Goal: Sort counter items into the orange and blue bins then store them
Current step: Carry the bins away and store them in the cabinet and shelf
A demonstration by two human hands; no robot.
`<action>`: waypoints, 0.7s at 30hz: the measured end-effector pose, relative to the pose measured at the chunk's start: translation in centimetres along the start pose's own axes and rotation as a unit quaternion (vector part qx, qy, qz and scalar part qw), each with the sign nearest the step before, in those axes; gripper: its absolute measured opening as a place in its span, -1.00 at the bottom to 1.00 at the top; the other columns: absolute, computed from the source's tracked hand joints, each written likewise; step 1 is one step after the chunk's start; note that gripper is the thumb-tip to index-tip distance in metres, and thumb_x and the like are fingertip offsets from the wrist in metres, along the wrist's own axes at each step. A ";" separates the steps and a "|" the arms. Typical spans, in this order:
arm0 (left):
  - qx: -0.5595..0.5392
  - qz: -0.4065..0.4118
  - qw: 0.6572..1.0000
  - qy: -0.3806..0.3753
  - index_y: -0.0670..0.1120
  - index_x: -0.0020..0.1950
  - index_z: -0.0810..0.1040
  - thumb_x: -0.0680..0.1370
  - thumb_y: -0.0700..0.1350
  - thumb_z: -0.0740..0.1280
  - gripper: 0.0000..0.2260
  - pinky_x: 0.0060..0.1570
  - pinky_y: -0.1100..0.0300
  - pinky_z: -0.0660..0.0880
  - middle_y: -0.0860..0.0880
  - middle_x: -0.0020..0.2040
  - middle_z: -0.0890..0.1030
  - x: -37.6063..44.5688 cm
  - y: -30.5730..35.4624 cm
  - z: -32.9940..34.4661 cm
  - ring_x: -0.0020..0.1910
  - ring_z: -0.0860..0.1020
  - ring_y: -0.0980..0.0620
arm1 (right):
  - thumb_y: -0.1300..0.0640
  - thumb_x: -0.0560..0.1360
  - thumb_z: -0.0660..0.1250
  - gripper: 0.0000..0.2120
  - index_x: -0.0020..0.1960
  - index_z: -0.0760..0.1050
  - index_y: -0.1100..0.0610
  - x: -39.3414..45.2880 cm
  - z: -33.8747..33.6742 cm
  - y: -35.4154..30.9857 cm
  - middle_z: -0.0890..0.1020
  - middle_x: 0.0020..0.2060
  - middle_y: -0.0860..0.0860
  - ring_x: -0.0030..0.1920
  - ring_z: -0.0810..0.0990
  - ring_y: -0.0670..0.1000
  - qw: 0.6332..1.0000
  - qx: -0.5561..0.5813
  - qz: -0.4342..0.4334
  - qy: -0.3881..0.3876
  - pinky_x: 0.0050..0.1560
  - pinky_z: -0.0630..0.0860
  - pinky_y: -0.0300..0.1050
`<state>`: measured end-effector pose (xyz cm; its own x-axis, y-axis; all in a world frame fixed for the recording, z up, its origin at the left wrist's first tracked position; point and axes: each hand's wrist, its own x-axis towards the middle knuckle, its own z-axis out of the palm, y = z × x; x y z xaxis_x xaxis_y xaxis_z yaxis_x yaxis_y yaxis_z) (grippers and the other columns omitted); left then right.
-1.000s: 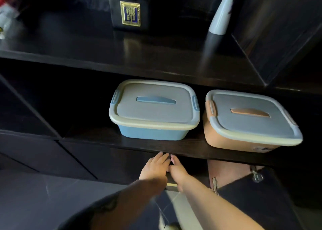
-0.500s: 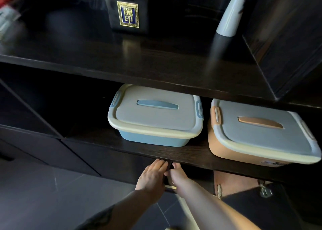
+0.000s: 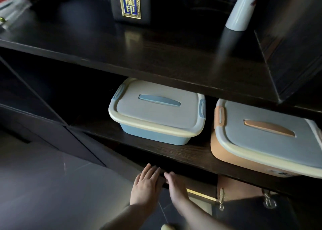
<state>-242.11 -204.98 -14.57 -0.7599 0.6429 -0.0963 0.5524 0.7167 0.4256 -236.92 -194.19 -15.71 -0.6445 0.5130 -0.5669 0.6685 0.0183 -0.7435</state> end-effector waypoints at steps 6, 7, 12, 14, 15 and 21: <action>0.011 0.016 0.998 0.052 0.08 -0.12 0.63 0.48 0.04 0.12 -0.72 0.02 0.27 0.30 0.20 -0.11 0.62 -3.5 -1.4 -0.6 0.00 0.60 0.12 | 0.11 0.51 0.35 -0.87 -0.21 0.52 0.09 -2.1 1.4 0.6 0.59 -0.32 -0.07 -0.28 0.50 -0.11 0.998 -0.034 -0.035 -0.050 -0.30 0.33 -0.33; 0.008 0.011 0.999 0.044 0.09 -0.14 0.62 0.48 0.04 0.13 -0.74 0.00 0.28 0.29 0.21 -0.14 0.60 -4.1 -1.8 -0.7 -0.03 0.59 0.13 | 0.13 0.49 0.35 -0.90 -0.20 0.53 0.09 -2.6 1.7 0.9 0.61 -0.31 -0.07 -0.27 0.52 -0.10 0.997 -0.042 -0.034 -0.059 -0.32 0.33 -0.35; 0.013 -0.021 1.000 -0.019 0.14 0.09 0.52 0.53 0.08 0.11 -0.75 0.10 0.26 0.07 0.21 0.04 0.58 -7.3 -4.5 -1.5 0.15 0.44 0.20 | -0.02 0.41 0.31 -0.89 -0.10 0.58 -0.13 -5.3 4.7 2.1 0.68 -0.18 -0.13 -0.10 0.61 -0.08 0.982 -0.147 -0.033 -0.118 -0.10 0.47 -0.16; 0.015 -0.014 0.999 -0.032 0.14 0.19 0.47 0.54 0.07 0.10 -0.73 0.10 0.25 0.00 0.19 0.12 0.55 -8.6 -6.7 -1.5 0.23 0.37 0.21 | -0.12 0.35 0.22 -0.81 -0.11 0.57 -0.20 -6.5 6.9 2.4 0.67 -0.21 -0.16 -0.14 0.61 -0.11 0.971 -0.193 -0.045 -0.131 -0.11 0.50 -0.15; 0.014 -0.009 0.999 -0.041 0.14 0.22 0.46 0.53 0.07 0.13 -0.71 0.10 0.25 0.01 0.18 0.13 0.55 -9.4 -7.7 -1.8 0.24 0.37 0.21 | -0.16 0.31 0.19 -0.77 -0.12 0.56 -0.22 -7.1 8.2 2.8 0.67 -0.21 -0.17 -0.14 0.61 -0.11 0.968 -0.204 -0.050 -0.137 -0.08 0.52 -0.13; -0.029 0.059 0.998 0.001 0.19 -0.14 0.62 0.17 0.00 0.55 -0.70 -0.04 0.33 0.22 0.29 -0.14 0.61 -17.7 -14.9 -4.3 -0.01 0.54 0.29 | -0.28 0.42 0.15 -0.63 0.20 0.43 -0.29 -13.7 17.2 4.2 0.60 0.14 -0.17 0.07 0.59 -0.12 0.943 -0.292 -0.084 -0.136 0.05 0.49 -0.23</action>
<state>-238.35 -228.22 -15.38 -0.6911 0.7216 -0.0407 0.6176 0.6189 0.4853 -231.70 -215.90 -17.15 -0.7783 0.2237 -0.5867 0.5873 0.5901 -0.5540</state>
